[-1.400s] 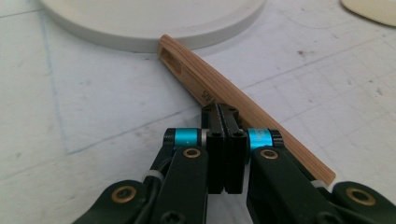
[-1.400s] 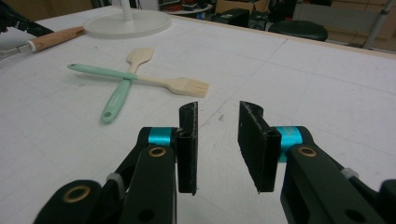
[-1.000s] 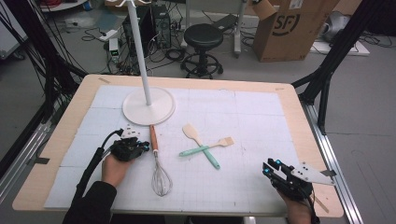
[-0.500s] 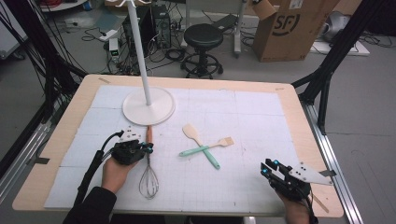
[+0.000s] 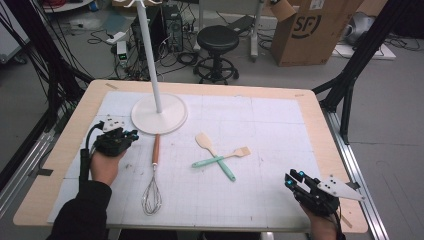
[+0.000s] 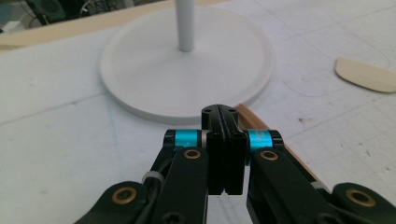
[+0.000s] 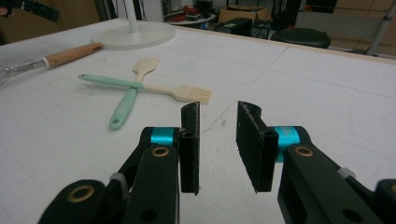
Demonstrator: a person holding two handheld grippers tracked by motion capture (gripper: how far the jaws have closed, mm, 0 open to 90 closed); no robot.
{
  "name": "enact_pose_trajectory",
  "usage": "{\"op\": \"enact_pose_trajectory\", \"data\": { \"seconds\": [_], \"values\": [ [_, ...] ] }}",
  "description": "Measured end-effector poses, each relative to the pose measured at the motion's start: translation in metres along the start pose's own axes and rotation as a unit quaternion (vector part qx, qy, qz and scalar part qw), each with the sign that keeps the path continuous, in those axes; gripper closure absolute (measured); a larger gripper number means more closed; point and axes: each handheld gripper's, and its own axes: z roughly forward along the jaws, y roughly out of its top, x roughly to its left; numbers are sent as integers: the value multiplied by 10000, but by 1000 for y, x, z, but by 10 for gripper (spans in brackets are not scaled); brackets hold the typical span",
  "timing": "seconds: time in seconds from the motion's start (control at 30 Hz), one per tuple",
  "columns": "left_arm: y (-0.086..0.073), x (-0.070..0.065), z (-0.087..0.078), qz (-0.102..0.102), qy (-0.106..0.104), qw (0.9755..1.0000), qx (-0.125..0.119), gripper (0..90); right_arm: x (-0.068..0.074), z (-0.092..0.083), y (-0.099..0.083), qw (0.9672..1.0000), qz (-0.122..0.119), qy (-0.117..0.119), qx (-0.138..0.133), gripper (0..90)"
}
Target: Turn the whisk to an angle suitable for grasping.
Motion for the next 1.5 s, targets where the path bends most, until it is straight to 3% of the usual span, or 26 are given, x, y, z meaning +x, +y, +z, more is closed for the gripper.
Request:
{"op": "enact_pose_trajectory", "data": {
  "seconds": [0.13,0.27,0.33,0.47,0.57,0.73,0.9,0.97,1.5],
  "values": [
    [1,7,4,-23,16,9996,297,896,2,1,9,9999,-15,-29,-147,700],
    [-4,-2,26,65,-145,9979,626,896,4,6,15,9998,-66,-13,-174,700],
    [-6,-7,37,-41,-208,9980,595,896,5,9,15,9998,-73,-20,-176,700],
    [-15,-13,61,-165,-326,9959,832,896,6,11,14,9998,-119,-6,-131,700],
    [-17,-18,70,-278,-373,9959,769,896,3,7,11,9999,-98,-28,-124,700],
    [-17,-24,72,-82,-407,9964,733,896,-4,2,6,9998,38,-77,-177,700],
    [-17,-31,73,-42,-693,9955,649,895,-4,1,6,9997,98,-58,-193,703],
    [-17,-37,74,72,-786,9948,650,894,-2,1,6,9997,83,-42,-209,705],
    [-15,-57,72,203,-1046,9933,458,891,-2,2,5,9998,83,-9,-187,714]
  ]
}}
